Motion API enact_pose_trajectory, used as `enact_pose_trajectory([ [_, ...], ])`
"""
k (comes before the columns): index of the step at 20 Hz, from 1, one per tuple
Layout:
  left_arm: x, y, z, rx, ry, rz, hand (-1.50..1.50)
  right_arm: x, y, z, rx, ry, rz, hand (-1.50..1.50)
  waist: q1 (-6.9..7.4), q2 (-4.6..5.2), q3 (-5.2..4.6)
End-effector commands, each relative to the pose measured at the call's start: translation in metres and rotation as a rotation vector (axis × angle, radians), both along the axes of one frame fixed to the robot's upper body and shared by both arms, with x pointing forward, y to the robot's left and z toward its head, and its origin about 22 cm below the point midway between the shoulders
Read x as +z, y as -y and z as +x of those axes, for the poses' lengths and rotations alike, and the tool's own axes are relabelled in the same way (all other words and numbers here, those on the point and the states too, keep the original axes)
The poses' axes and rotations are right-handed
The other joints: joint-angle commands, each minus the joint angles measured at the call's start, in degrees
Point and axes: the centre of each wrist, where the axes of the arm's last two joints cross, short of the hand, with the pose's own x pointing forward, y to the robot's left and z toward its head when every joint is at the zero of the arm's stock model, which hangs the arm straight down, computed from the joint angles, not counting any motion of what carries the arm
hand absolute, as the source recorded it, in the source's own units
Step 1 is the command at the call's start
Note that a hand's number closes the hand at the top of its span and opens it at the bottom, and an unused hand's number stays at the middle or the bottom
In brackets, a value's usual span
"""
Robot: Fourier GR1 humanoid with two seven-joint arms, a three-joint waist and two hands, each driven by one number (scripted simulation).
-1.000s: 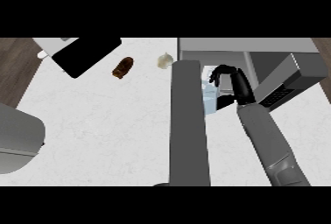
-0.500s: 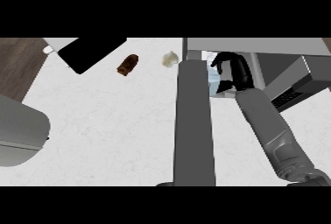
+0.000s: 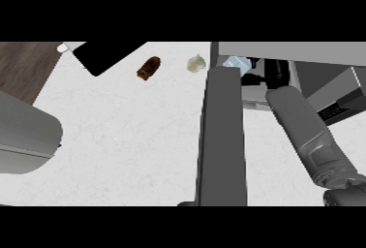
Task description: Pick up the milk, place it into the microwave and close the microwave
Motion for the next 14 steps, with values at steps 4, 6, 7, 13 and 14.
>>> enact_pose_trajectory([
  [4, 0.002, 0.003, 0.008, -0.028, 0.002, -0.005, -1.5, 0.011, 0.03, 0.004, -0.094, 0.056, -0.139, 1.5, 1.57, 0.99, 0.08],
  [6, -0.004, -0.001, 0.012, -0.034, -0.007, -0.007, -1.5, -0.003, 0.033, -0.002, -0.1, 0.012, -0.164, 1.5, 1.75, 1.14, 0.04],
  [7, -0.004, 0.003, 0.014, -0.047, -0.005, -0.005, -1.5, -0.007, 0.034, -0.004, -0.153, 0.027, -0.142, 1.5, 1.72, 1.37, 0.12],
  [13, 0.005, -0.004, 0.019, -0.022, -0.007, 0.056, -1.5, -0.009, 0.072, -0.012, -0.447, -0.041, -0.281, -1.5, 2.47, 1.6, -0.02],
  [14, 0.002, -0.007, 0.02, -0.013, -0.004, 0.056, -1.5, -0.01, 0.06, -0.01, -0.391, -0.019, -0.257, -1.5, 3.08, 1.97, 0.14],
])
